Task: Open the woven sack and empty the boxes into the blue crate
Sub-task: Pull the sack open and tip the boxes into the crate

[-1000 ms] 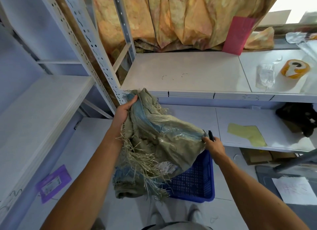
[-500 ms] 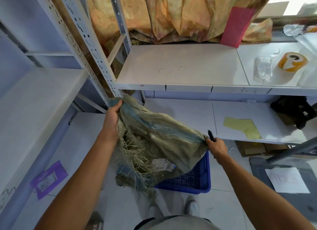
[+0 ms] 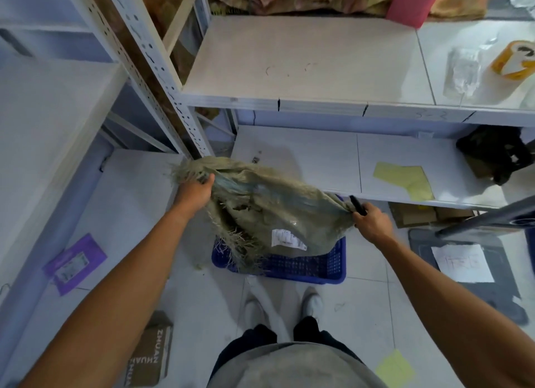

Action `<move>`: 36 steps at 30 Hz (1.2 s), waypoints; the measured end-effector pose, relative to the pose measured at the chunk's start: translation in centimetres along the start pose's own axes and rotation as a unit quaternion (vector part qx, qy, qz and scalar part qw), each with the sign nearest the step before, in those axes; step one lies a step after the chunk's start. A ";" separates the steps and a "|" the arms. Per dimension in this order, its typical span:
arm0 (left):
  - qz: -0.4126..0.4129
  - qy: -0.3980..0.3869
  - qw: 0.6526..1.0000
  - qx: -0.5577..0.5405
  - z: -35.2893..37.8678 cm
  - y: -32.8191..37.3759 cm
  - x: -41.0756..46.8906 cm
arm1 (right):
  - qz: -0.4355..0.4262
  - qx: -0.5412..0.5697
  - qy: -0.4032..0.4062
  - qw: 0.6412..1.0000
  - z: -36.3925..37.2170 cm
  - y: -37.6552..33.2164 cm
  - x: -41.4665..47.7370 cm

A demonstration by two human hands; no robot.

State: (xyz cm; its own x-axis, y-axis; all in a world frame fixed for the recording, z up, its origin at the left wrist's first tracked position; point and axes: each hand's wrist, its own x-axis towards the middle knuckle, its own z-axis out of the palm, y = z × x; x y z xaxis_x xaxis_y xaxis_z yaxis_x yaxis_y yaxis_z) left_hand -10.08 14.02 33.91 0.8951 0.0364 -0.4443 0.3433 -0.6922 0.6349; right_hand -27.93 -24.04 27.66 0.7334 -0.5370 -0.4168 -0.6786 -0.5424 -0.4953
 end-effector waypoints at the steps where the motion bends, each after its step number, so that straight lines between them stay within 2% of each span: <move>1: -0.006 -0.009 0.999 0.042 0.5 -0.7 0.7 | -0.007 0.005 0.005 1.000 0.0 -0.5 -0.1; 7: -0.063 -0.027 0.996 0.065 4.0 -2.4 2.9 | -0.014 0.074 0.069 0.995 -0.9 -2.6 -0.3; 11: -0.101 -0.013 0.995 0.007 5.4 -3.4 4.5 | 0.007 0.152 0.114 0.982 -0.8 -2.9 -0.8; 14: -0.090 -0.014 0.996 -0.022 6.4 -3.7 5.2 | -0.004 0.130 0.097 0.987 0.2 -3.0 -1.0; 17: -0.099 -0.054 0.993 -0.046 7.8 -4.3 5.5 | -0.029 0.118 0.061 0.991 1.2 -3.3 -1.3; 24: -0.099 -0.077 0.992 -0.031 9.1 -3.7 5.1 | -0.021 0.137 0.075 0.988 1.8 -3.5 -1.3; 29: -0.087 -0.052 0.995 -0.003 8.8 -4.0 5.1 | -0.015 0.164 0.103 0.981 1.7 -3.3 -1.7; 31: -0.090 -0.054 0.994 -0.002 8.6 -4.2 5.1 | -0.031 0.119 0.080 0.989 1.8 -3.2 -1.7; 33: -0.098 -0.069 0.993 -0.014 8.5 -4.4 5.2 | -0.034 0.088 0.072 0.993 1.8 -3.2 -1.8; 36: -0.115 -0.109 0.987 -0.034 8.8 -4.1 4.6 | -0.037 0.106 0.101 0.989 1.9 -3.8 -2.0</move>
State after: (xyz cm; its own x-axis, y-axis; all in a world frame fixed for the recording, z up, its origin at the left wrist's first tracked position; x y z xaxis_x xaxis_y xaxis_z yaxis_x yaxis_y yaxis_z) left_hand -9.86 10.67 23.69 0.7111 0.0251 -0.7027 0.5550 -0.6336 0.5390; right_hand -26.72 -19.71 28.90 0.7430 -0.6307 -0.2242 -0.5849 -0.4490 -0.6755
